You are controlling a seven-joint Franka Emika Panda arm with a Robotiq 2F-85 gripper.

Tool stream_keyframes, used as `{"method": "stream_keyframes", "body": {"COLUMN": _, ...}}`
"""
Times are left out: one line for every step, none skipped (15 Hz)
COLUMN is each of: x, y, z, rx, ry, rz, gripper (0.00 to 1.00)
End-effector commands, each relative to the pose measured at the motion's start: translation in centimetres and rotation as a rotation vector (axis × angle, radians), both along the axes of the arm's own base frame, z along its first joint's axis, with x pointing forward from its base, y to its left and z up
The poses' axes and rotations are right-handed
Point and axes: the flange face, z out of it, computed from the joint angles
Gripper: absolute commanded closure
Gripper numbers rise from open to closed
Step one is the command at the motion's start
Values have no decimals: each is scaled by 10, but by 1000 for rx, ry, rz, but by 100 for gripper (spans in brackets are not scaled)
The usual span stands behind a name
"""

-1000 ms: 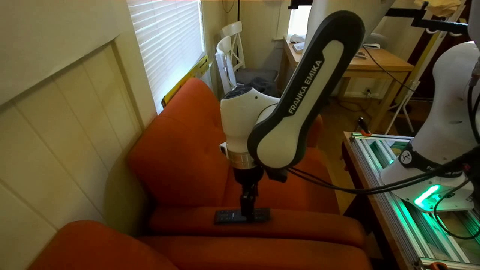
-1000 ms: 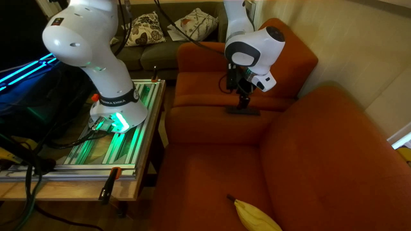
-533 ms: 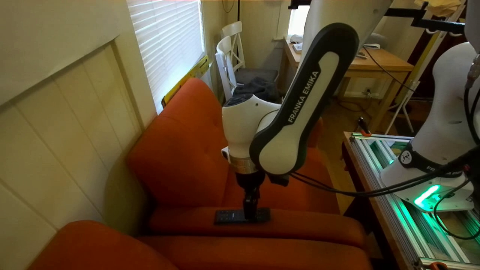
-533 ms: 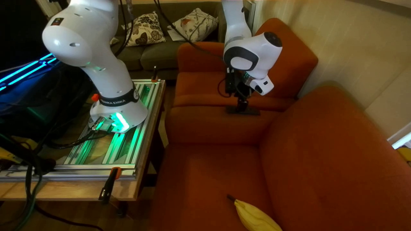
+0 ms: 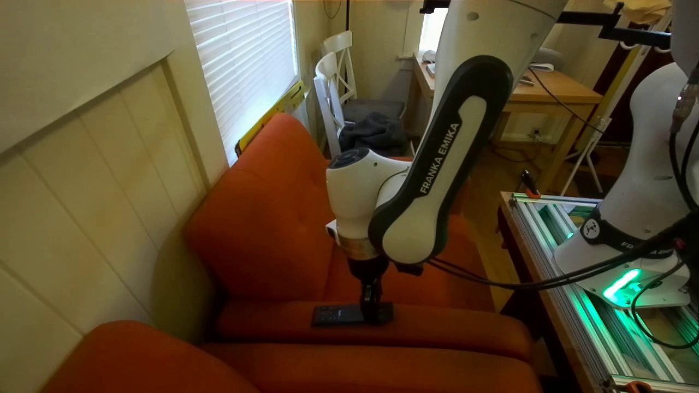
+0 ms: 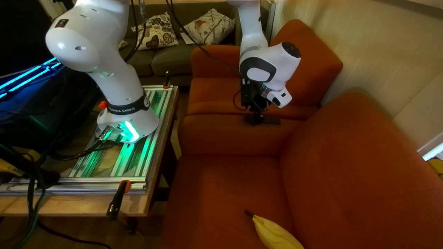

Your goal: Put the remote on the back of the sofa

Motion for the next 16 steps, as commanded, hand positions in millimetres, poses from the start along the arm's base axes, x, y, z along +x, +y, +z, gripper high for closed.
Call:
{"method": "stream_keyframes", "body": {"x": 0, "y": -3, "z": -8, "rx": -17, "ry": -5, "rz": 4, "gripper": 48}}
{"method": "stream_keyframes", "body": {"x": 0, "y": -4, "z": -9, "rx": -18, "ry": -3, "rz": 5, "gripper": 56}}
{"method": "stream_keyframes", "body": {"x": 0, "y": -3, "z": -8, "rx": -18, "ry": -3, "rz": 6, "gripper": 62}}
{"method": "stream_keyframes", "body": {"x": 0, "y": -3, "z": -8, "rx": -19, "ry": -3, "rz": 7, "gripper": 69}}
{"method": "stream_keyframes", "body": {"x": 1, "y": -3, "z": -8, "rx": -19, "ry": -3, "rz": 7, "gripper": 49}}
{"method": "stream_keyframes", "body": {"x": 1, "y": -3, "z": -8, "rx": -20, "ry": -2, "rz": 8, "gripper": 24}}
{"method": "stream_keyframes", "body": {"x": 1, "y": -3, "z": -8, "rx": -20, "ry": -2, "rz": 8, "gripper": 23}}
{"method": "stream_keyframes", "body": {"x": 1, "y": -3, "z": -8, "rx": -20, "ry": -1, "rz": 9, "gripper": 18}}
{"method": "stream_keyframes", "body": {"x": 1, "y": -4, "z": -9, "rx": -20, "ry": 0, "rz": 10, "gripper": 10}}
{"method": "stream_keyframes", "body": {"x": 1, "y": -4, "z": -9, "rx": -22, "ry": 1, "rz": 11, "gripper": 4}}
{"method": "stream_keyframes", "body": {"x": 2, "y": -5, "z": -8, "rx": -21, "ry": -5, "rz": 8, "gripper": 0}}
{"method": "stream_keyframes", "body": {"x": 4, "y": -5, "z": -7, "rx": -20, "ry": -20, "rz": 0, "gripper": 0}}
{"method": "stream_keyframes", "body": {"x": 7, "y": -4, "z": -6, "rx": -19, "ry": -32, "rz": -5, "gripper": 0}}
{"method": "stream_keyframes", "body": {"x": 11, "y": -4, "z": -5, "rx": -18, "ry": -56, "rz": -15, "gripper": 0}}
{"method": "stream_keyframes", "body": {"x": 16, "y": -3, "z": -4, "rx": -16, "ry": -76, "rz": -21, "gripper": 0}}
{"method": "stream_keyframes", "body": {"x": 19, "y": -2, "z": -3, "rx": -18, "ry": -89, "rz": -20, "gripper": 0}}
